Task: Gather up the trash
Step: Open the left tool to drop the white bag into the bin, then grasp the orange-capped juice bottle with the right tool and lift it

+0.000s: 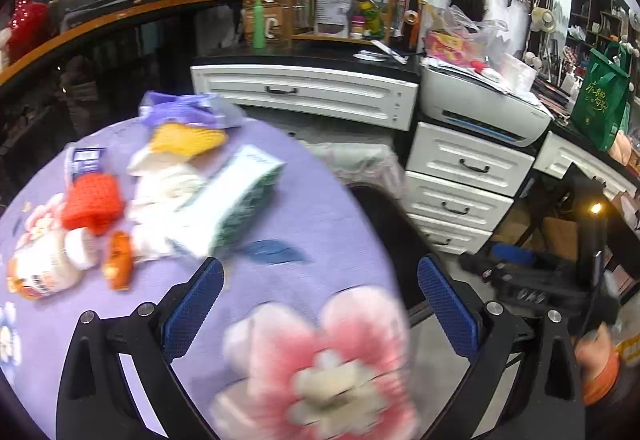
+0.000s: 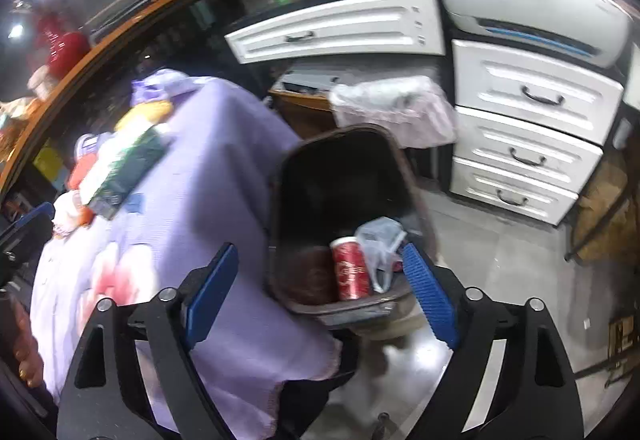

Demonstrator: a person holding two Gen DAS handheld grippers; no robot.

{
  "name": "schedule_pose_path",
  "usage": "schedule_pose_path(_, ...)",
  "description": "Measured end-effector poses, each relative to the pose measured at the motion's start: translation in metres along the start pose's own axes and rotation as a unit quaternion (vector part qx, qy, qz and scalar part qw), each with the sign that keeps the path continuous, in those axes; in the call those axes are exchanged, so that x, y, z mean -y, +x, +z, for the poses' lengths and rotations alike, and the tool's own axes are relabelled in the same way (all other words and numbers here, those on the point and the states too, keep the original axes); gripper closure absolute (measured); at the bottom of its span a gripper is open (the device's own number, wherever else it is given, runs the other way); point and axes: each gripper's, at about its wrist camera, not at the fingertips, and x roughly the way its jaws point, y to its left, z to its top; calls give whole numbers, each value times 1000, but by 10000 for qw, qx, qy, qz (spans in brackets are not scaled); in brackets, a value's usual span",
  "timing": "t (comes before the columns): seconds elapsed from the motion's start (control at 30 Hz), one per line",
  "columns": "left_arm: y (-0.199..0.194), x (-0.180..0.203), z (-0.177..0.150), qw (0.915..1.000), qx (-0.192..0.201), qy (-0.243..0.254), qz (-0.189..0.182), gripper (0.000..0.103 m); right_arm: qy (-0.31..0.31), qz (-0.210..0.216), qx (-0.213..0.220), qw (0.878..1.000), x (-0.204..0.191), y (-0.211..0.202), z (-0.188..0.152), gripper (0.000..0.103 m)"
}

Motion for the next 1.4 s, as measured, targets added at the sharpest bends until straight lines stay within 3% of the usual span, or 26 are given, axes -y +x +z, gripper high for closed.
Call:
schedule_pose_path(0.2,-30,-63,-12,9994,139,143,271,6,-414,338,-31,9986,-49,1,1,18)
schedule_pose_path(0.4,-51,-124,-29,9958,181,-16,896,6,-977,662,-20,9930,-98,0,0,18)
schedule_pose_path(0.57,-71,-171,-47,9920,226,-619,1080,6,-1834,1476,-46,9719,-160,-1,10,18)
schedule_pose_path(0.67,-81,-190,-59,9895,197,-830,1164,6,-2410,1912,-106,9515,-206,1,15,18)
schedule_pose_path(0.77,-88,-204,-69,9875,149,-898,1288,6,-3044,2332,-218,9233,-255,8,16,18)
schedule_pose_path(0.97,-106,-231,-86,9838,184,-1115,1389,6,-4353,2512,-527,8629,-351,34,4,18)
schedule_pose_path(1.1,-115,-247,-94,9821,257,-1308,1333,6,-5393,2226,-647,8096,-407,57,-7,18)
schedule_pose_path(1.23,-118,-256,-102,9808,265,-1453,1276,6,-5969,1934,-831,7742,-441,82,-11,18)
schedule_pose_path(1.4,-121,-265,-106,9799,311,-1601,1146,6,-6445,1572,-947,7423,-468,110,-14,18)
